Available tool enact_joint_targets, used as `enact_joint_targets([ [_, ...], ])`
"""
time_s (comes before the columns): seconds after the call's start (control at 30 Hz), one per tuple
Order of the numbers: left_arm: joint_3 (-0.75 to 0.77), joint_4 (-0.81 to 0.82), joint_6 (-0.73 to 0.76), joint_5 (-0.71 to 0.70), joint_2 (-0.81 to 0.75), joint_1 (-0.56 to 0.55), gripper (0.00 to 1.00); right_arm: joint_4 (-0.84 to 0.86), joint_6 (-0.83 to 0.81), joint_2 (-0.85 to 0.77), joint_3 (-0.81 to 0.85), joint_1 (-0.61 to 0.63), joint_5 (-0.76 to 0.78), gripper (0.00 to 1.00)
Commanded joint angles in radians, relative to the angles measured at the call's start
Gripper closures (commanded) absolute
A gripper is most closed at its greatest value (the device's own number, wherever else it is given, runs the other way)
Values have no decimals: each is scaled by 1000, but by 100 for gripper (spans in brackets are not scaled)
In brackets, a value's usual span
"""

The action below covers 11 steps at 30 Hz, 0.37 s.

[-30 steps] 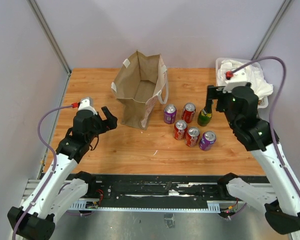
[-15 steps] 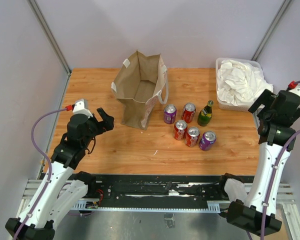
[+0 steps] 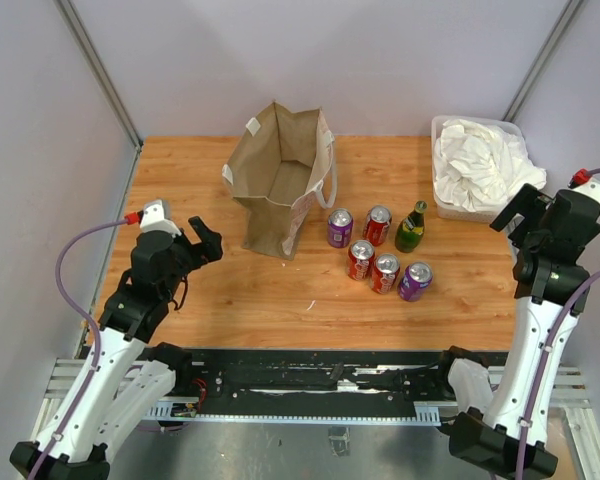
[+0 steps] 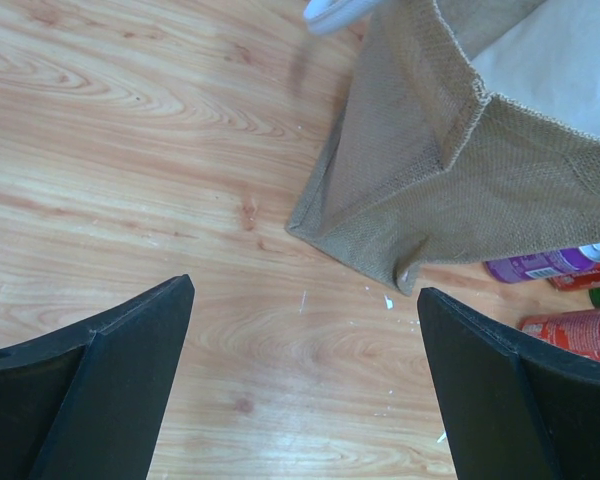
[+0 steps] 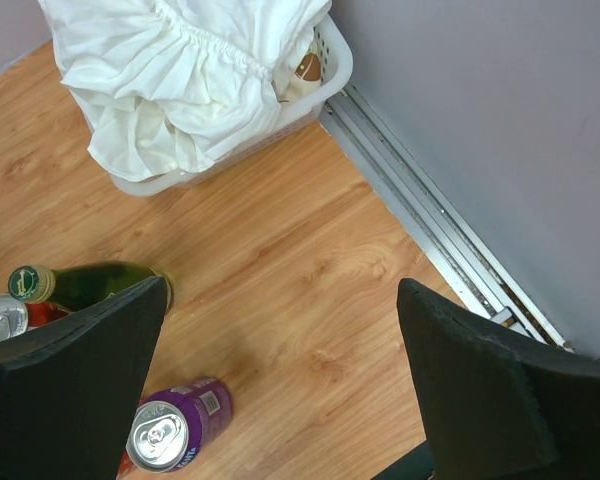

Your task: Take the beverage out of the canvas bag

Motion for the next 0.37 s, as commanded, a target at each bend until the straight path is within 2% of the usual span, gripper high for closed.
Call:
enact_joint_targets([
  [0.0,28,-26,14,-25,4,7,0,8,15,-9,-29,7,-3,1],
  [0.33,19,-24,-21,-14,3,7,0,26,-20,-23,-48,49,60,1],
])
